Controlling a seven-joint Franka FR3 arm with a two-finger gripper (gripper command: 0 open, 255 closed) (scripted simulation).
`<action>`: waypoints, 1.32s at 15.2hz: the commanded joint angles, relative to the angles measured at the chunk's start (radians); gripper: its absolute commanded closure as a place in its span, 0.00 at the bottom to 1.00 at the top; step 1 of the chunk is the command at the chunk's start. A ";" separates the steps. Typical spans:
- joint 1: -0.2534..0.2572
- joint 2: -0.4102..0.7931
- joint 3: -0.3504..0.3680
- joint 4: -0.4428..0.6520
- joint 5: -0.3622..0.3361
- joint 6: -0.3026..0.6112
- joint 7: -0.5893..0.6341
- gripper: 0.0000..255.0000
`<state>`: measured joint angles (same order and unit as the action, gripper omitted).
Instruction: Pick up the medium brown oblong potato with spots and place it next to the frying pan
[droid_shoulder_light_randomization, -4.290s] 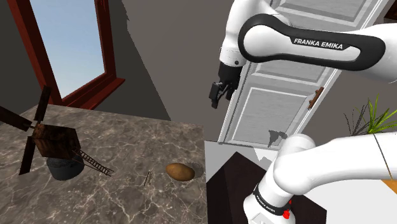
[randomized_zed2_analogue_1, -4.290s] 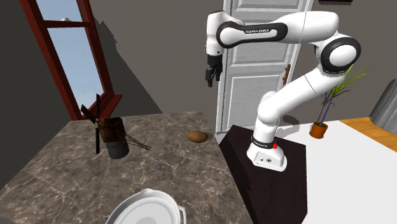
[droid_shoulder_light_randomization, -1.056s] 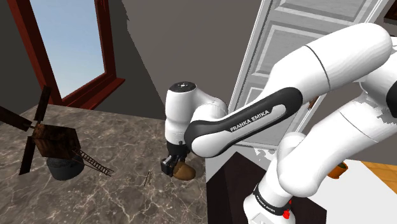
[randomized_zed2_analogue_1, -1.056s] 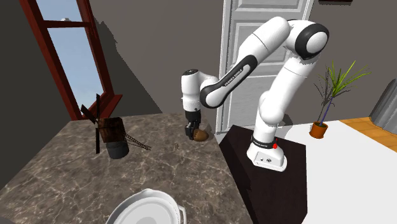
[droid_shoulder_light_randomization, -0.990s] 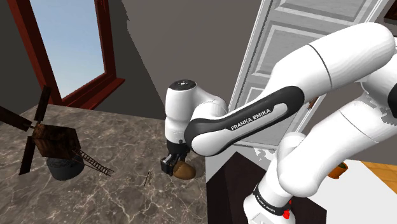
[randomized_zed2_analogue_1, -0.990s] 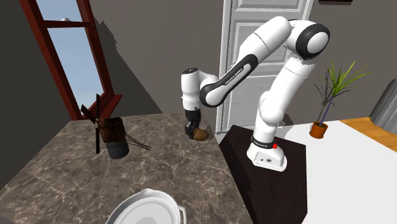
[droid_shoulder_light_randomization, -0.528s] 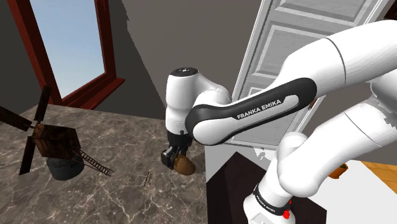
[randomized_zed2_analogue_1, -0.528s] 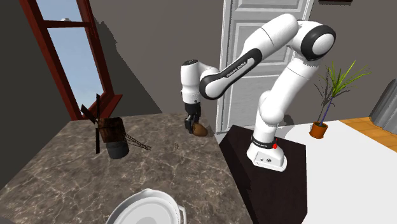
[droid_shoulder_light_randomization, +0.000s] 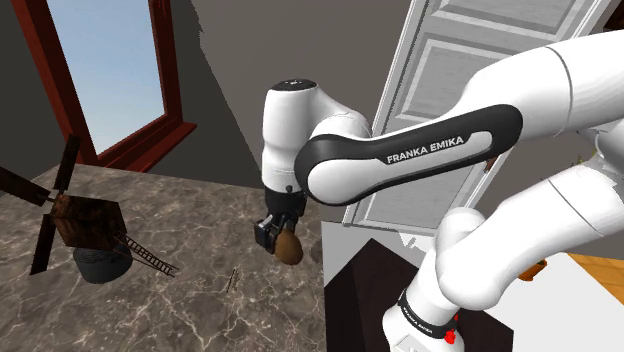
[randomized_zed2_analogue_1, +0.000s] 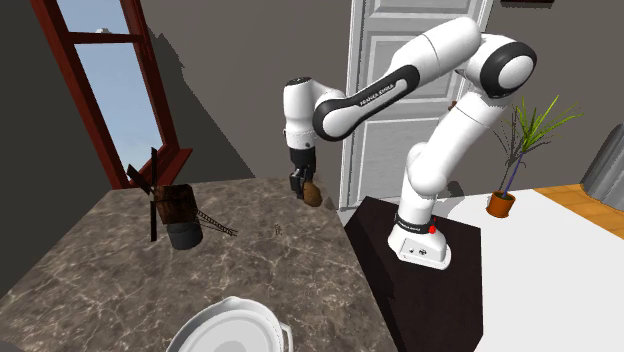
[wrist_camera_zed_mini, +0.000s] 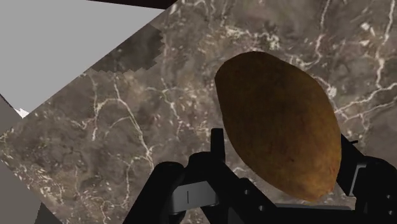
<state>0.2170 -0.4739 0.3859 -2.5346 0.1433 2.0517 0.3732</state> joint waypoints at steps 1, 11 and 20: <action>0.000 -0.010 -0.005 0.022 -0.001 -0.032 -0.002 1.00; 0.035 -0.049 0.034 0.089 0.029 -0.134 0.063 1.00; 0.118 -0.019 0.212 0.159 0.107 -0.152 0.289 1.00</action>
<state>0.3290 -0.5071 0.5737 -2.3912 0.2448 1.8978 0.6309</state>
